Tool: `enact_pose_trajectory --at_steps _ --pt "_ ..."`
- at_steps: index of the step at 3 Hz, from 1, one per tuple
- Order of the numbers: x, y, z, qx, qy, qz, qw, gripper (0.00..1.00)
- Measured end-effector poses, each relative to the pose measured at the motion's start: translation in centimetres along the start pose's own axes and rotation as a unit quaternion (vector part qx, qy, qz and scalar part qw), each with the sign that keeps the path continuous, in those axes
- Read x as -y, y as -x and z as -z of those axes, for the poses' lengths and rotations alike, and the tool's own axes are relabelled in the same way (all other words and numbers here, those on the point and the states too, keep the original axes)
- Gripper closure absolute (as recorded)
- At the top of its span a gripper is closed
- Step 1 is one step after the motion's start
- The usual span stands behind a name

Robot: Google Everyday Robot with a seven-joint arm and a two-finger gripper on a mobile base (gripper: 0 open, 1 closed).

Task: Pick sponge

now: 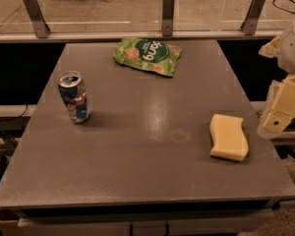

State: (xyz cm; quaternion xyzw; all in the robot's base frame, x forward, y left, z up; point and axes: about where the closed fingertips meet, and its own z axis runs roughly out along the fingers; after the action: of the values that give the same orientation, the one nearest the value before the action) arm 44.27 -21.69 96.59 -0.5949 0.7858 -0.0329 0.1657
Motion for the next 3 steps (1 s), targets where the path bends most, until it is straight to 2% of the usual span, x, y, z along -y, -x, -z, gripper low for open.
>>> enact_pose_trajectory --at_steps 1,2,3 --pt "0.7 -0.8 -3.1 -0.004 -0.003 -0.042 0.9991 0.0" --pt "1.5 -1.4 -5.9 -0.02 -0.011 -0.106 0.9941 0.0" --pt "1.9 -1.6 -8.0 -0.043 -0.019 -0.176 0.9833 0.0"
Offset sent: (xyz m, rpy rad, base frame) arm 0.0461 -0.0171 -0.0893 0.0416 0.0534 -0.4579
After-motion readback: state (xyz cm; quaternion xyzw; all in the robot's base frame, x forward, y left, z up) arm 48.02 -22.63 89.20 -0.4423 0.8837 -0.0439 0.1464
